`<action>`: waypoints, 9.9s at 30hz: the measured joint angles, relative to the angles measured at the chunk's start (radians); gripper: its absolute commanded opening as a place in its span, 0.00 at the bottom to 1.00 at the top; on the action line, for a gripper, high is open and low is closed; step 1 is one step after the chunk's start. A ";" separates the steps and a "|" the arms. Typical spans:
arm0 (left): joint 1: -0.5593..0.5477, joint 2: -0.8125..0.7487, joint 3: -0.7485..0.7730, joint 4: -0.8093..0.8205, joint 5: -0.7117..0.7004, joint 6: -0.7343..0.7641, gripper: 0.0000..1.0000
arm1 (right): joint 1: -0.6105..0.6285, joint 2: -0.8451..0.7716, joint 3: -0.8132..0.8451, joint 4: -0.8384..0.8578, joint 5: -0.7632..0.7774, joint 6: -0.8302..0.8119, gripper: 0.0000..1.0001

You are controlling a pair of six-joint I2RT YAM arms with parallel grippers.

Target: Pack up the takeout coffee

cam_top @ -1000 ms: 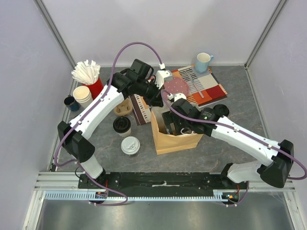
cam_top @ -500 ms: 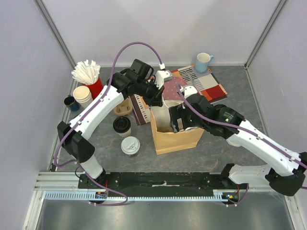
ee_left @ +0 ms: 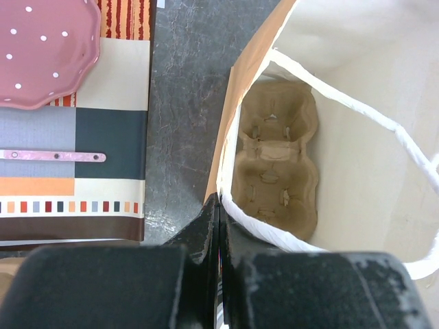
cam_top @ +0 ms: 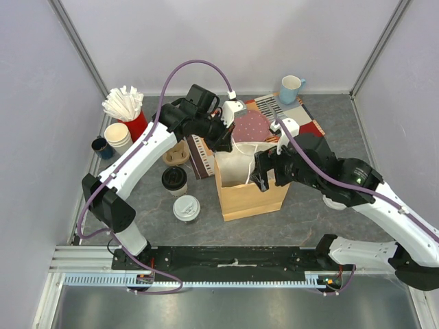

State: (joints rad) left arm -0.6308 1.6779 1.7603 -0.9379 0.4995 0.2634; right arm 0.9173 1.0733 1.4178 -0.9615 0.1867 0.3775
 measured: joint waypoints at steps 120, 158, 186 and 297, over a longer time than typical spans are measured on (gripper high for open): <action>0.483 -0.354 -0.664 -0.247 0.105 1.248 0.37 | 0.000 -0.048 -0.089 0.369 -0.511 -0.388 0.98; 0.389 -0.362 0.018 -0.399 0.132 0.443 0.02 | 0.000 -0.088 -0.053 0.344 -0.168 -0.290 0.98; -0.179 -0.177 0.397 -0.418 0.008 0.040 0.02 | 0.000 -0.162 -0.059 0.338 0.031 -0.179 0.98; -0.157 -0.357 -0.455 0.226 -0.001 0.170 0.02 | -0.334 0.058 -0.057 0.461 -0.221 -0.211 0.98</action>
State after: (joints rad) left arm -0.7876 1.3209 1.3052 -0.7120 0.4984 0.4332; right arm 0.5831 1.1309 1.3605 -0.5003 -0.0341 0.1669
